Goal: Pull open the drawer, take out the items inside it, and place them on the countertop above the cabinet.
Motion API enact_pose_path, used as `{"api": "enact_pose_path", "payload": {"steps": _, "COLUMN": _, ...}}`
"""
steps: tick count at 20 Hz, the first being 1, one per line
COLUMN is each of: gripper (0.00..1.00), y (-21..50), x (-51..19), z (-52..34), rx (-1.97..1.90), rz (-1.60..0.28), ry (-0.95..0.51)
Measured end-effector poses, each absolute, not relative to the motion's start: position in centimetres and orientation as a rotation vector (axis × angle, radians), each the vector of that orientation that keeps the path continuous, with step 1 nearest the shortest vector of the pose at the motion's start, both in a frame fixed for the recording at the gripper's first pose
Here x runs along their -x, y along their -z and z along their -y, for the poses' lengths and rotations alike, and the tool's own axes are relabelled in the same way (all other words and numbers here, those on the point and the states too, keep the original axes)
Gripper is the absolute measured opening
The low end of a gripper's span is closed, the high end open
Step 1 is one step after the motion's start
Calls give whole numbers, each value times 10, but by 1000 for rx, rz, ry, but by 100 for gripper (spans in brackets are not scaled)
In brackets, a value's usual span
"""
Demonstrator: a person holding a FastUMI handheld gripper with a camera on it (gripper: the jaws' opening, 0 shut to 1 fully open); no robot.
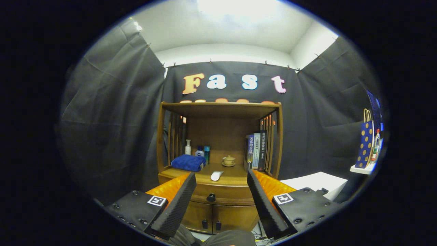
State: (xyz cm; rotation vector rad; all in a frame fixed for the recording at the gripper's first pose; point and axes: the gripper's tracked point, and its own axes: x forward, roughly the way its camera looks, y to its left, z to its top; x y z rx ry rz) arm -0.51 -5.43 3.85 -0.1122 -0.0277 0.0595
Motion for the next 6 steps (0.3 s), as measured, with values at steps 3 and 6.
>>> {"api": "enact_pose_path", "payload": {"steps": 3, "gripper": 99, "y": -40, "x": 1, "z": 62, "rx": 108, "rz": 34, "ry": -38}}
{"api": "enact_pose_path", "payload": {"steps": 6, "gripper": 99, "y": -33, "x": 0, "z": 59, "rx": 94, "rz": 13, "ry": -43}}
